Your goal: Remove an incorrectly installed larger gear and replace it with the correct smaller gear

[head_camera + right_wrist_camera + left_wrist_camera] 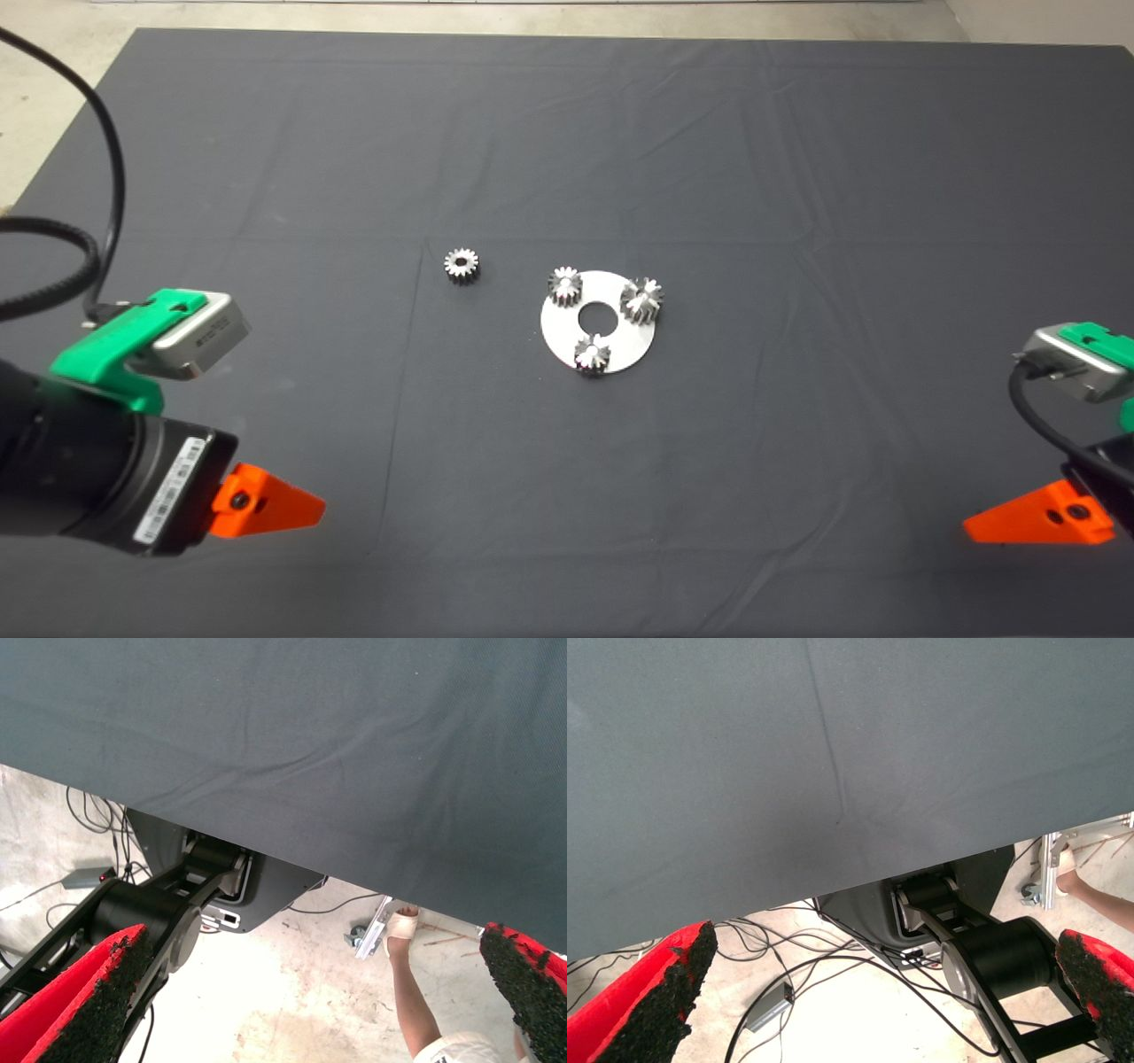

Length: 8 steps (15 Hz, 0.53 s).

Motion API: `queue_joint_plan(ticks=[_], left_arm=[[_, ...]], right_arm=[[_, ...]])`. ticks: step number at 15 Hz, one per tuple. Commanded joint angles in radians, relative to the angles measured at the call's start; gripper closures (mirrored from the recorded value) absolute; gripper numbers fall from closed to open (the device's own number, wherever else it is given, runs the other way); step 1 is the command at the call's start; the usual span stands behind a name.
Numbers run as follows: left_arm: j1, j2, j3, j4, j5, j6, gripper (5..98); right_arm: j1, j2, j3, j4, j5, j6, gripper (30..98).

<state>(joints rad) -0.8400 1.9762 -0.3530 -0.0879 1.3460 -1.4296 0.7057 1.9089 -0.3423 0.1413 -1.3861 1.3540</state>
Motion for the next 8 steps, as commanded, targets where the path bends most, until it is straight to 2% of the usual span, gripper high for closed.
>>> queue_joint_plan(ticks=[1,2,3,4,8], left_arm=[[-0.01,0.007,0.011,-0.022,0.005,-0.006,5.4],[-0.009,0.007,0.011,-0.018,0.005,-0.005,5.4],[-0.01,0.008,0.011,-0.018,0.005,-0.005,5.4],[-0.01,0.008,0.011,-0.018,0.005,-0.006,5.4],[-0.01,0.008,0.01,-0.018,0.007,-0.006,5.4]], right_arm=[[-0.017,0.03,-0.018,-0.047,-0.001,-0.06,30.6],[-0.058,0.044,-0.059,-0.121,0.01,-0.127,30.6],[-0.096,0.07,-0.132,-0.154,0.013,-0.18,30.6],[-0.122,0.101,-0.176,-0.17,0.012,-0.203,30.6],[-0.181,0.306,-0.274,-0.336,-0.002,-0.217,30.6]])
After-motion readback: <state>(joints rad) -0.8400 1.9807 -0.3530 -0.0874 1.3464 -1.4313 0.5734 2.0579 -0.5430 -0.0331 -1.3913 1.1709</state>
